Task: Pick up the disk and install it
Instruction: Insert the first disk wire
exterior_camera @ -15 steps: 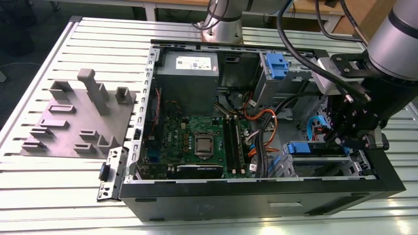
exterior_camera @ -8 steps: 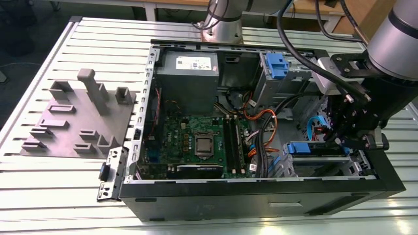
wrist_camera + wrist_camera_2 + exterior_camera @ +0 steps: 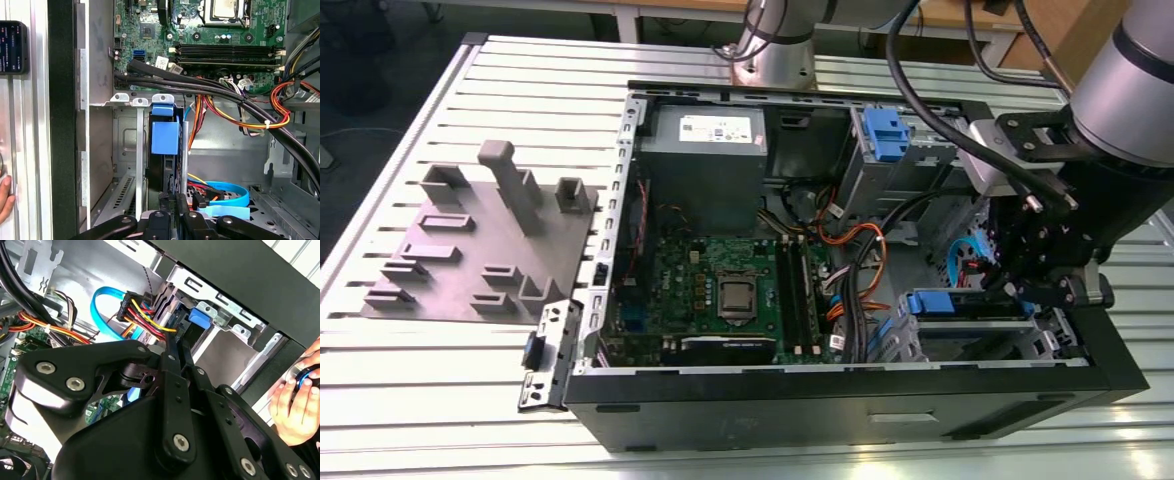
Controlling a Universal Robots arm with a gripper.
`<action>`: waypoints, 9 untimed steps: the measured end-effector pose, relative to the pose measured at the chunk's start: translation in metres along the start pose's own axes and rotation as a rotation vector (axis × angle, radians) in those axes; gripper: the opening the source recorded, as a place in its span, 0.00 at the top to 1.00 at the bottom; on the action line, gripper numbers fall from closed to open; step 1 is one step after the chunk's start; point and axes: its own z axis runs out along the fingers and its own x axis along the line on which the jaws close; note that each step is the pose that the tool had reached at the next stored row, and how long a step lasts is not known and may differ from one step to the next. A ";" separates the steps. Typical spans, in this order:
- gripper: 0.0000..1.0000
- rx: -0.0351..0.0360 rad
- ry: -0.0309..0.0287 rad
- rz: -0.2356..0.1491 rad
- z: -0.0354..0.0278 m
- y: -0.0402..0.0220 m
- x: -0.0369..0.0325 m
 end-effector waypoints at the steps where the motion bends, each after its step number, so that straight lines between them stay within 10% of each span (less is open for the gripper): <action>1: 0.84 -0.0001 0.0001 0.000 0.0005 -0.0001 0.0000; 9: 0.84 -0.0007 0.0004 0.000 0.0036 -0.0008 0.0000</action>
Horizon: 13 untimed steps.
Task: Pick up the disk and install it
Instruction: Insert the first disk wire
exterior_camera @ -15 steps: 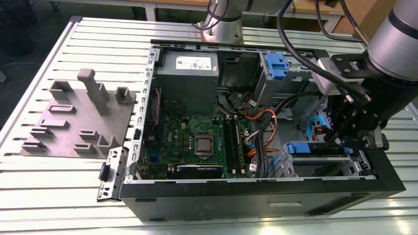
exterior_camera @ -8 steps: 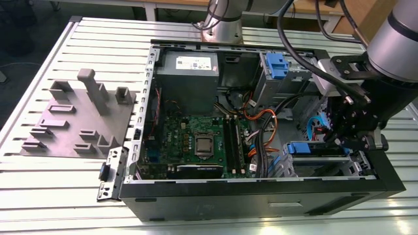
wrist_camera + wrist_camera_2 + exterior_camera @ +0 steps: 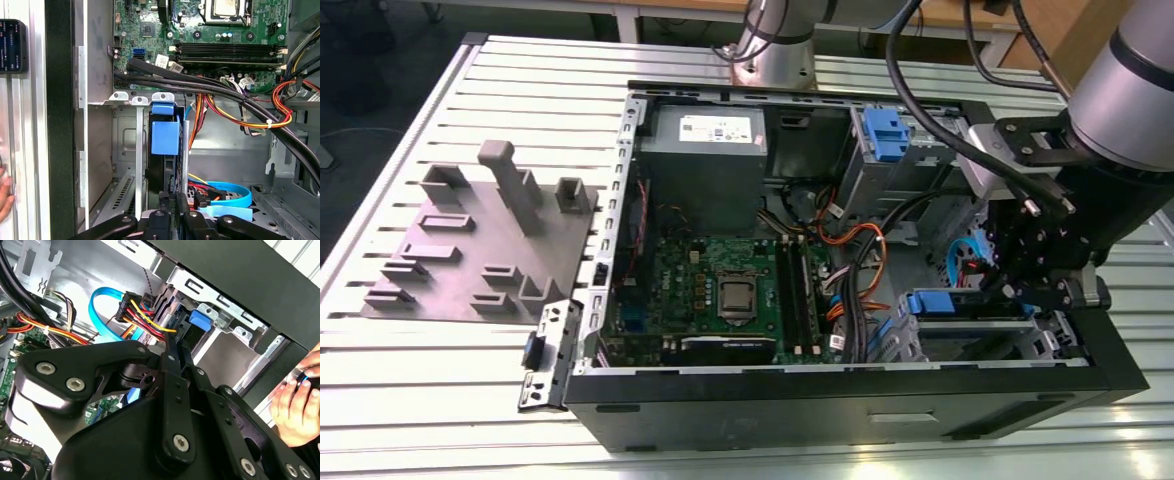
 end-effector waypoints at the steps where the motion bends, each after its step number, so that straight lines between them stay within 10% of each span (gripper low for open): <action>1: 0.84 0.0001 -0.0002 0.000 0.0002 0.0000 0.0000; 13: 0.76 -0.0016 -0.0007 0.000 -0.0075 -0.0006 0.0002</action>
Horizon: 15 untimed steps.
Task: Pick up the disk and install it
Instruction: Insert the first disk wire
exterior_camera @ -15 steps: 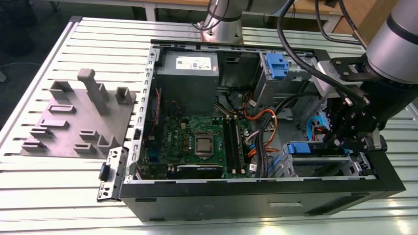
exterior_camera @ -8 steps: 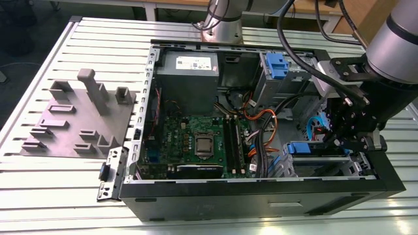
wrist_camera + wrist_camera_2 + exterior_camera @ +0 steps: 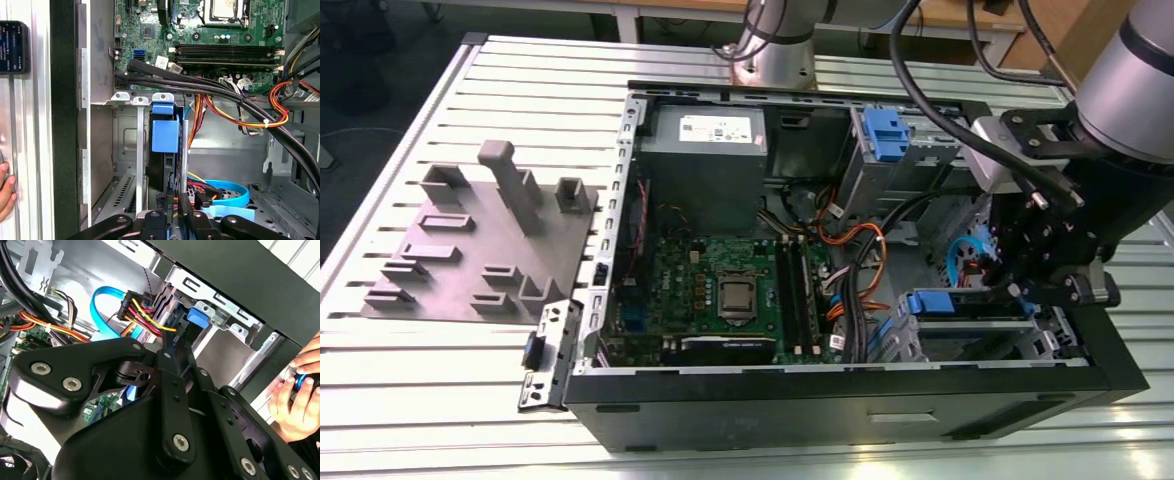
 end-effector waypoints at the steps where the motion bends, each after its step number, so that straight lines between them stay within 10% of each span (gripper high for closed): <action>1: 0.76 -0.0004 0.0000 0.000 -0.0011 -0.0001 0.0000; 15: 0.89 -0.0010 0.0000 0.000 -0.0019 -0.0002 0.0001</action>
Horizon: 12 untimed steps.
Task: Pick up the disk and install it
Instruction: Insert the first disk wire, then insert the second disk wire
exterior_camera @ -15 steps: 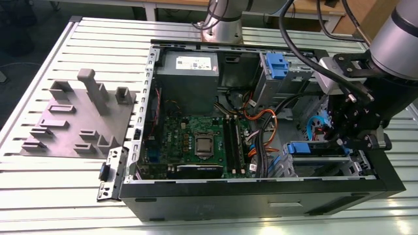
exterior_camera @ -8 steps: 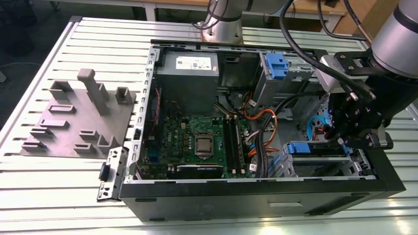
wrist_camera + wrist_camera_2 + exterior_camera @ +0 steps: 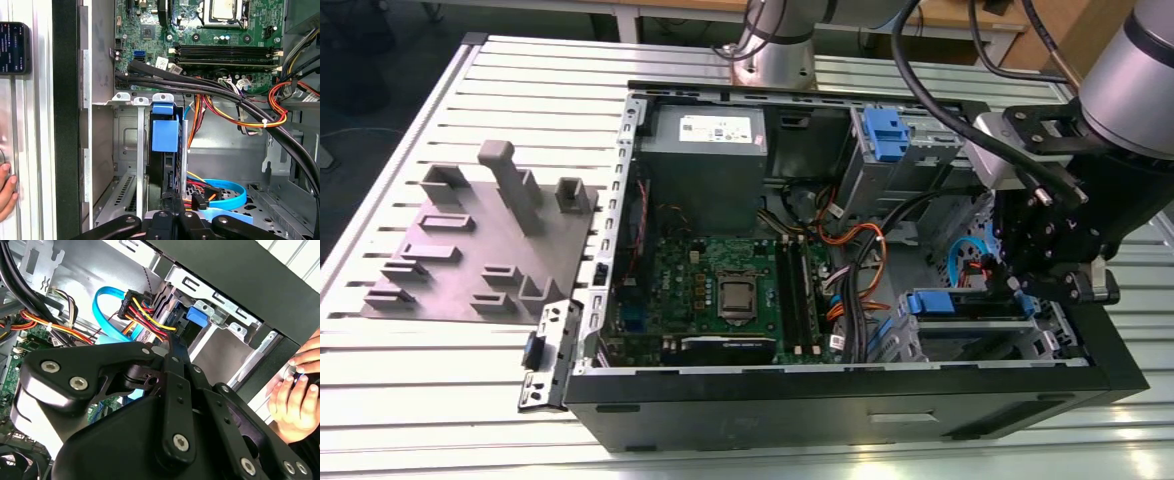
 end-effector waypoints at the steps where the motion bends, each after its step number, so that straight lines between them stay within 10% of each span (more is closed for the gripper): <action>1: 0.89 0.0000 0.0000 0.000 0.0000 0.0000 0.0000; 12: 0.89 -0.0002 0.0000 0.002 -0.0003 0.0034 0.0001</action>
